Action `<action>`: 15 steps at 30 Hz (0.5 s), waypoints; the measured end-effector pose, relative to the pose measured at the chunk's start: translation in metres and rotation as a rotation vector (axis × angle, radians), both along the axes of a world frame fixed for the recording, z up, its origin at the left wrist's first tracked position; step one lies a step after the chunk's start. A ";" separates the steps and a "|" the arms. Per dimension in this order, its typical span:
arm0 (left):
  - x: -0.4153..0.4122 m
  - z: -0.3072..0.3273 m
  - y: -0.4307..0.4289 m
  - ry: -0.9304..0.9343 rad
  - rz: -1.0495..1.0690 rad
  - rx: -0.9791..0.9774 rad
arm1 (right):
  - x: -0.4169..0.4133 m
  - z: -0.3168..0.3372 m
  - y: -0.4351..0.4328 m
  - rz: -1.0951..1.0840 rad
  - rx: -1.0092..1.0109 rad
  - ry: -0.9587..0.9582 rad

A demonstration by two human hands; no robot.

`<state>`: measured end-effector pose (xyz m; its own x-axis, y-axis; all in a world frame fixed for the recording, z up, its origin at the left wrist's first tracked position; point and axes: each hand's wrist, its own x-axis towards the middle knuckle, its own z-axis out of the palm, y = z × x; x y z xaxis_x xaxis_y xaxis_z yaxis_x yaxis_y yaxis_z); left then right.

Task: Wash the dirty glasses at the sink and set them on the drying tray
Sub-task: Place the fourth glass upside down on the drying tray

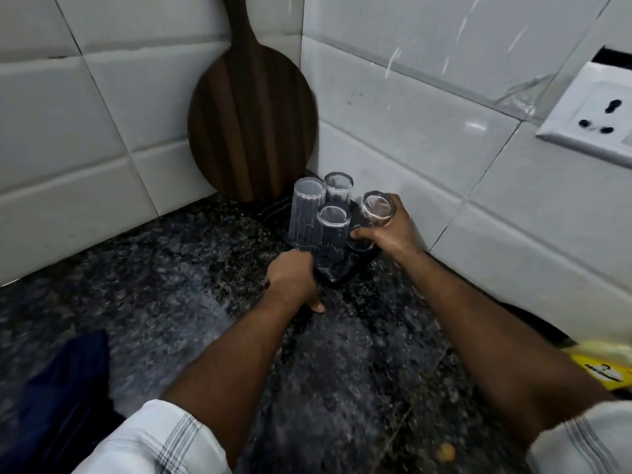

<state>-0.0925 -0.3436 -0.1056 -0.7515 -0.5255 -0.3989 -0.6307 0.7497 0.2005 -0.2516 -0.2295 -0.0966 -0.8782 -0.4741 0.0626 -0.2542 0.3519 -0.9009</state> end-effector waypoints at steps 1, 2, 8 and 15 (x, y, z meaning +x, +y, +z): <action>-0.001 0.000 0.000 -0.002 0.002 0.005 | -0.001 -0.001 -0.002 0.006 0.005 -0.001; -0.002 0.001 0.001 -0.002 0.004 0.007 | -0.002 -0.001 -0.004 0.005 0.008 -0.001; -0.003 0.000 0.001 0.010 0.031 0.003 | -0.003 -0.001 -0.013 0.062 0.088 0.005; -0.004 0.000 0.002 0.010 0.048 0.005 | -0.004 0.000 -0.017 0.086 0.105 -0.024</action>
<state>-0.0966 -0.3416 -0.1052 -0.7291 -0.5594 -0.3943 -0.6642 0.7174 0.2103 -0.2559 -0.2463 -0.0968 -0.8350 -0.5501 -0.0121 -0.2657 0.4224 -0.8666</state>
